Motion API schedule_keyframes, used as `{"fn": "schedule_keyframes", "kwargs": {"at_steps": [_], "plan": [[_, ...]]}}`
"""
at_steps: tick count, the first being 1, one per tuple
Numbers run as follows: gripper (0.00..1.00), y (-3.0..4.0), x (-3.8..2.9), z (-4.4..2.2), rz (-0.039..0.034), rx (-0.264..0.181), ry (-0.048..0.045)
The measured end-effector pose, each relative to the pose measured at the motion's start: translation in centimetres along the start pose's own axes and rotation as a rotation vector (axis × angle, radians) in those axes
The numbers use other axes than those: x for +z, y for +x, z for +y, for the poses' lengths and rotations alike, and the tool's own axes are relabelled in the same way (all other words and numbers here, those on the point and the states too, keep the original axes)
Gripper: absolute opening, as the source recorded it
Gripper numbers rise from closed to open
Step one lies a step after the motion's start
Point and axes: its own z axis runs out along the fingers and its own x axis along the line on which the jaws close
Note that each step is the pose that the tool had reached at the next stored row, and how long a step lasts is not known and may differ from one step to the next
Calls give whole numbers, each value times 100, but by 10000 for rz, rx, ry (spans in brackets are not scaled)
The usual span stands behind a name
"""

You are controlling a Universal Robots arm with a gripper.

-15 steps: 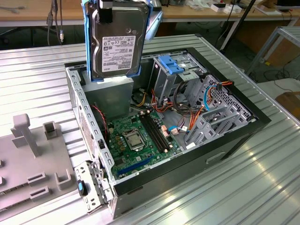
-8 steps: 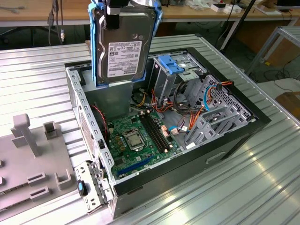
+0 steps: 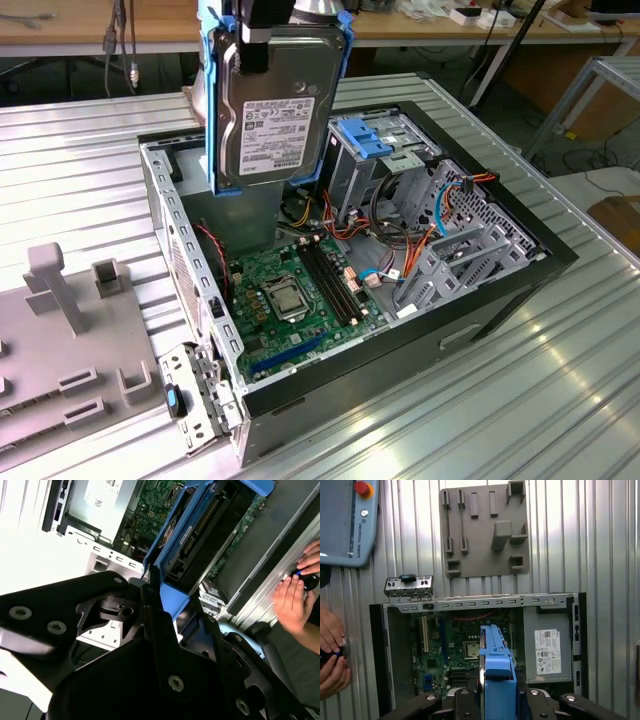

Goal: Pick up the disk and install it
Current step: 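Pick up the disk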

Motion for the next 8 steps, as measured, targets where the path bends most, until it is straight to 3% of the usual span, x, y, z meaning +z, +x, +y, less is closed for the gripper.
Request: {"fn": "schedule_keyframes", "kwargs": {"at_steps": [8], "plan": [[37, 172, 30, -62, 2, 24, -1]]}}
